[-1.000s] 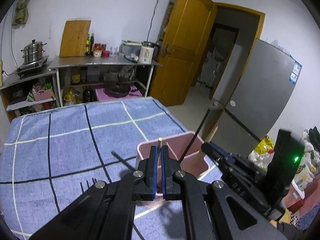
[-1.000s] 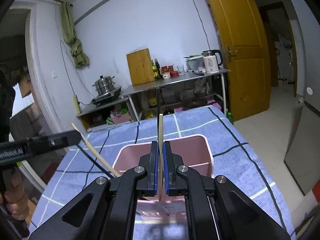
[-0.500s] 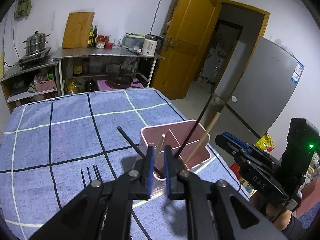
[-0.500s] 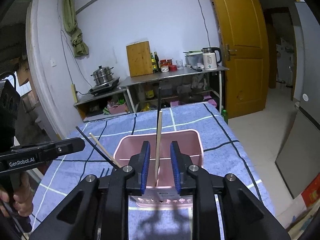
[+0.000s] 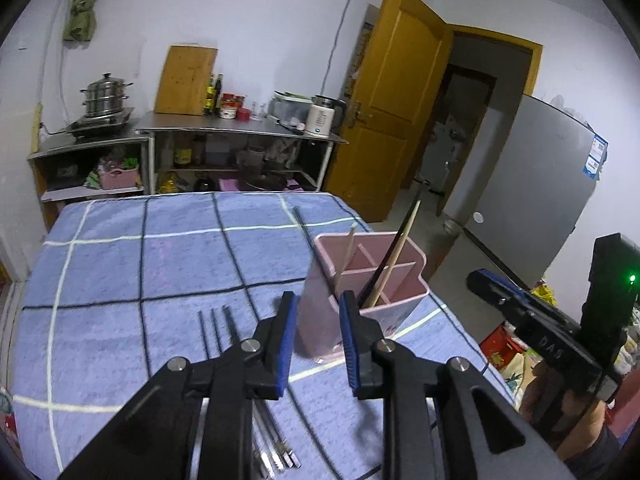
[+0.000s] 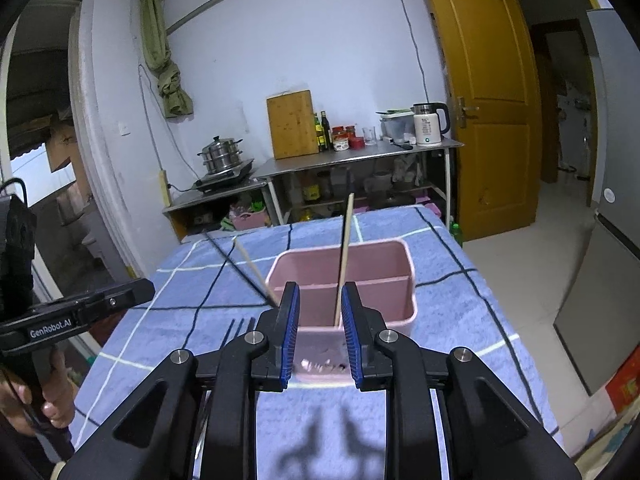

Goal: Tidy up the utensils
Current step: 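Open both grippers to release the wooden chopsticks into the basket, then move the left gripper down to the black chopsticks on the sheet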

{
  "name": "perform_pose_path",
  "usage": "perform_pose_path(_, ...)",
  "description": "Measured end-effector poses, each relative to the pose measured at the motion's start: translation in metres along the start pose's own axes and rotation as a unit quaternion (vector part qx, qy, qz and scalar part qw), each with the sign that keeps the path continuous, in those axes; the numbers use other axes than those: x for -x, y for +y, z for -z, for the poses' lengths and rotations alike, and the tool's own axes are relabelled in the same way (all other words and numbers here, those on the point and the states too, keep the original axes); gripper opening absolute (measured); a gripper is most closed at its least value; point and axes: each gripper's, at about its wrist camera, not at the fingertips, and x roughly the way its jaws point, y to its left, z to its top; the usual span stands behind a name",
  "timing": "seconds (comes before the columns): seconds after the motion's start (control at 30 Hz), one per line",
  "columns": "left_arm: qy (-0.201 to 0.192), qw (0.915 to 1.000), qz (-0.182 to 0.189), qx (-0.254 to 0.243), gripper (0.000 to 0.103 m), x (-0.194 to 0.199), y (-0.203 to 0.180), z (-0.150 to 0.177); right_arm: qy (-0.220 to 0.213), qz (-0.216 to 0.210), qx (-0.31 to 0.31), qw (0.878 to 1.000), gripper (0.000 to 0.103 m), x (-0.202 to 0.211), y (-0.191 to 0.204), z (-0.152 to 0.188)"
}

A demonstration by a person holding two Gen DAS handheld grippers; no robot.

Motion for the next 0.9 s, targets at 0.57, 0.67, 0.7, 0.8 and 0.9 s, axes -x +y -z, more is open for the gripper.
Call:
perform_pose_path(0.57,-0.003,0.9981,-0.056,0.026,0.023,0.028,0.034,0.065,0.038,-0.036,0.015,0.999,0.022,0.003,0.028,0.043)
perform_pose_path(0.67,0.002,0.9979,-0.059,0.026,0.023,0.025,0.037,0.069,0.042,-0.038,0.018,0.998,0.022,0.0,0.032,0.045)
perform_pose_path(0.7,0.005,0.9978,-0.06,0.027,0.023,0.024,0.038,0.071,0.044,-0.038,0.017,0.998,0.022,-0.002,0.032,0.046)
perform_pose_path(0.8,0.013,0.9976,-0.061,0.031,0.023,0.018,0.042,0.075,0.05,-0.043,0.02,0.998,0.022,-0.007,0.035,0.047)
perform_pose_path(0.9,0.023,0.997,-0.064,0.038,0.023,0.01,0.046,0.079,0.057,-0.047,0.027,0.997,0.022,-0.013,0.039,0.053)
